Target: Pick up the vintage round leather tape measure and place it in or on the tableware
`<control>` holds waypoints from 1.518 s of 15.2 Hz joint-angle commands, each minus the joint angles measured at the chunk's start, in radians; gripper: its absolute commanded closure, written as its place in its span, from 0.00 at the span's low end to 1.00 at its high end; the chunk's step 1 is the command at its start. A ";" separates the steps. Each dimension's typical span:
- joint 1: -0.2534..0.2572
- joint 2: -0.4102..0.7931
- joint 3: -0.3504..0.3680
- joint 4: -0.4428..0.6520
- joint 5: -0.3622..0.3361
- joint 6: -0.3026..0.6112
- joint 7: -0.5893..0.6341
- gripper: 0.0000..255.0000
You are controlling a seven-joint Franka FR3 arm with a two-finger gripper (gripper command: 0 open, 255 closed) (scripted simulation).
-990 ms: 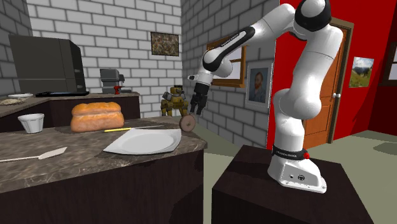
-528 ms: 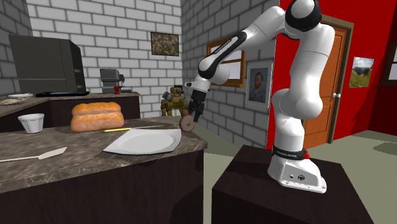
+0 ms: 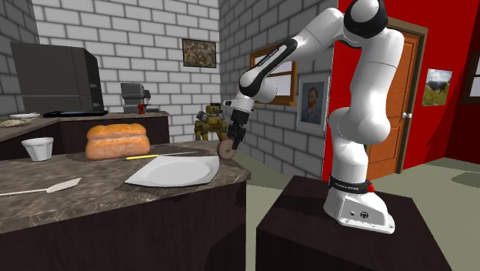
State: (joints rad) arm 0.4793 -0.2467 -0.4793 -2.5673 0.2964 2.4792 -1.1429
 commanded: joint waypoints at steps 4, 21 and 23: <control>0.000 0.000 0.000 0.000 0.000 0.000 0.000 1.00; -0.043 -0.107 0.044 0.075 -0.098 -0.164 0.107 1.00; -0.048 -0.121 0.050 0.090 -0.108 -0.191 0.121 1.00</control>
State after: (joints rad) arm 0.4324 -0.3645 -0.4320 -2.4872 0.1914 2.3010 -1.0280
